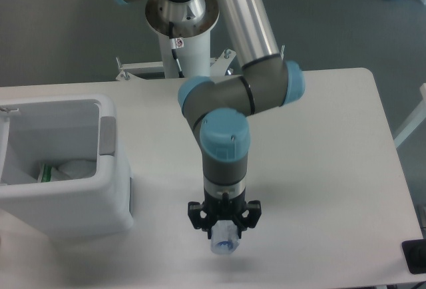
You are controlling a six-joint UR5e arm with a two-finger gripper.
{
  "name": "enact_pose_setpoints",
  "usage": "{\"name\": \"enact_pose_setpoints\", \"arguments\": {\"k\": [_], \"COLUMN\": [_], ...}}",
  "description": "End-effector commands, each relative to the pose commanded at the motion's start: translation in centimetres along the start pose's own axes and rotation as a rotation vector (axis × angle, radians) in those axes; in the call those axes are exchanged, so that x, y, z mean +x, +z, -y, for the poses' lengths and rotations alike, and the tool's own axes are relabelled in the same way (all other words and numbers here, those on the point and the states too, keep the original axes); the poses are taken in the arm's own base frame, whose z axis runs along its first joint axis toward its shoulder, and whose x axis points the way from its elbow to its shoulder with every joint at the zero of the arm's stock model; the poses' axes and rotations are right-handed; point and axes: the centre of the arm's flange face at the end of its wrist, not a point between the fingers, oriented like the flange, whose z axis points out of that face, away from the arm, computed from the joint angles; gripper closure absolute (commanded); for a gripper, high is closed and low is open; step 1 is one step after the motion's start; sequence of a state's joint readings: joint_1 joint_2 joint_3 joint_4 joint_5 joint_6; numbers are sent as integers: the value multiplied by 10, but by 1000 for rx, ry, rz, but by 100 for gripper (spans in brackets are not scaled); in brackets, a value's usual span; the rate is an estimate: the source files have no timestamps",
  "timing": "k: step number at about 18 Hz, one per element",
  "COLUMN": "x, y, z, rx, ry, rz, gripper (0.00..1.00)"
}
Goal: Place the trash in the trash can
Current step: 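Lift the water bottle and carry it over the bin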
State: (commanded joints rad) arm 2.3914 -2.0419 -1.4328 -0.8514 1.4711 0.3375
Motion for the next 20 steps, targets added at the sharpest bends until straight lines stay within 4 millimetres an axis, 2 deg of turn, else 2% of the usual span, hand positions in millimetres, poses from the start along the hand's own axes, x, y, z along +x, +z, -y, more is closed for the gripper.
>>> {"name": "enact_pose_setpoints", "arguments": {"k": [2,4,7,11,15,18,20], "x": [-12,-13,-11,7,33,45,75], "y": [-43,-91,-147,-199,-249,-270,-276], "z": [8,19,33,42,41,39,39], "rx": [75,191,337,463,564,592,599], "ry": [-14,3,17,63,111,109,145], "rz": [18,16,-1,-87,-191,-207,-245], "gripper": [36,36,36,36,36,36,36]}}
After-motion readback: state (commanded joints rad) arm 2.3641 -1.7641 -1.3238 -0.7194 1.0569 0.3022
